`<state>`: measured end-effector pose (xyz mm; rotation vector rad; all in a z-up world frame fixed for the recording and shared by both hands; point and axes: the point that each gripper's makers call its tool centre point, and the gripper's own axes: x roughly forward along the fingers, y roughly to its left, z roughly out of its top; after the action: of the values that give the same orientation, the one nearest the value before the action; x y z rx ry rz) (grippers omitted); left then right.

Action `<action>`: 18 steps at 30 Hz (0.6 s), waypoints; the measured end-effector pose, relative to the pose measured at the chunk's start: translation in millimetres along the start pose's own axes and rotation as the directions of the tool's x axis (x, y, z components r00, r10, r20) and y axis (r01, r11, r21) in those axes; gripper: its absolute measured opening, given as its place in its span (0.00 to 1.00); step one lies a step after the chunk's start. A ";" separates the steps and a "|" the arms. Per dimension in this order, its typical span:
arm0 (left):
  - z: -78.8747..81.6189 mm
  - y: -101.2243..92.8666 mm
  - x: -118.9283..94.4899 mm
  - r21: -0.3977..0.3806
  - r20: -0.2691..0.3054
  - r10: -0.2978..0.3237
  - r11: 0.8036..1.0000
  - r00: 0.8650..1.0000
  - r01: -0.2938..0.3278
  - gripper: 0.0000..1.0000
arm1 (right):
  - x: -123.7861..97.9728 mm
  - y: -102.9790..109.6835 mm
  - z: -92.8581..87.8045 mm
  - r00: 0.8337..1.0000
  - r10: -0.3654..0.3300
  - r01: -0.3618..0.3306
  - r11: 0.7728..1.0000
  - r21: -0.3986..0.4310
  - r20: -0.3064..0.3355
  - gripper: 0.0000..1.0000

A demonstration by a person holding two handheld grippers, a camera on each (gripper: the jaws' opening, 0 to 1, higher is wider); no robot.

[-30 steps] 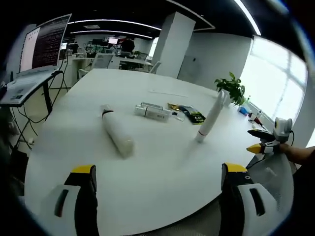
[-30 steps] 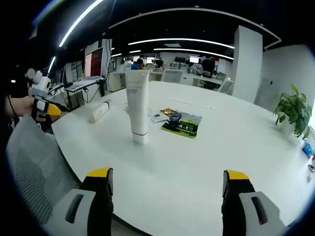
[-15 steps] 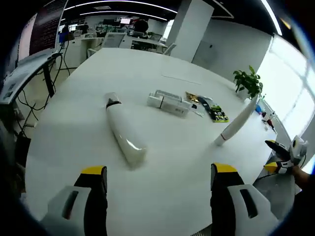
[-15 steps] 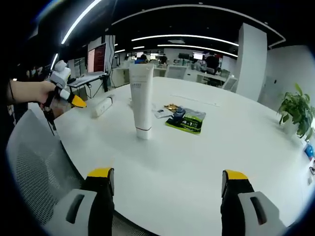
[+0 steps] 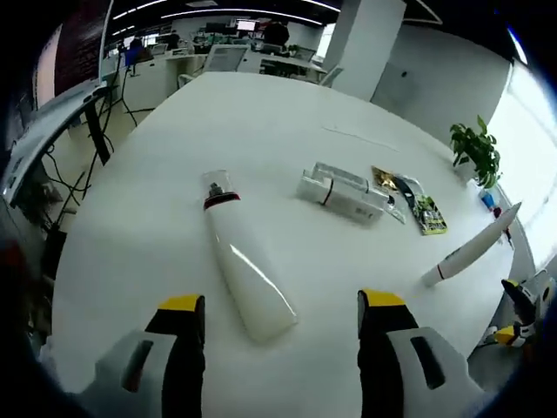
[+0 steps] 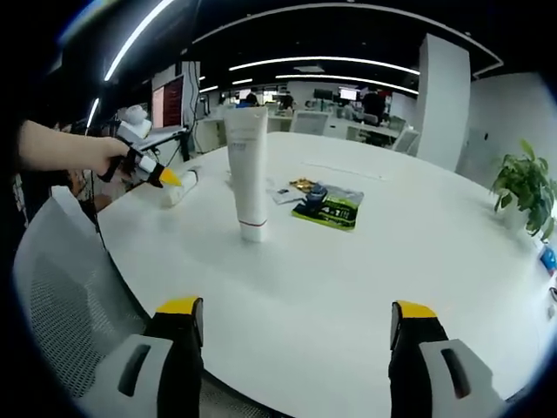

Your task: Arrange the skincare products in the storage area until every visible bottle or jar stands upright without overlapping.

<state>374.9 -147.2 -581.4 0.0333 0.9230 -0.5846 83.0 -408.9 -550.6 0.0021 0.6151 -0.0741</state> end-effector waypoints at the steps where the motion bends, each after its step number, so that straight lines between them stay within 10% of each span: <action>1: 2.8 1.8 2.5 -0.005 0.004 0.002 1.000 1.000 -0.002 0.61 | 0.6 -0.4 -0.7 1.000 0.001 -0.001 1.000 0.003 -0.002 0.94; 18: 23.1 24.6 31.5 0.005 -0.147 0.086 0.996 0.985 -0.086 0.44 | -0.2 11.9 -0.2 0.998 0.049 -0.050 0.999 -0.023 -0.025 0.90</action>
<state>418.5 -147.2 -596.4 0.1161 1.0596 -0.5067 83.5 -397.0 -550.9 -0.0045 0.6398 -0.0191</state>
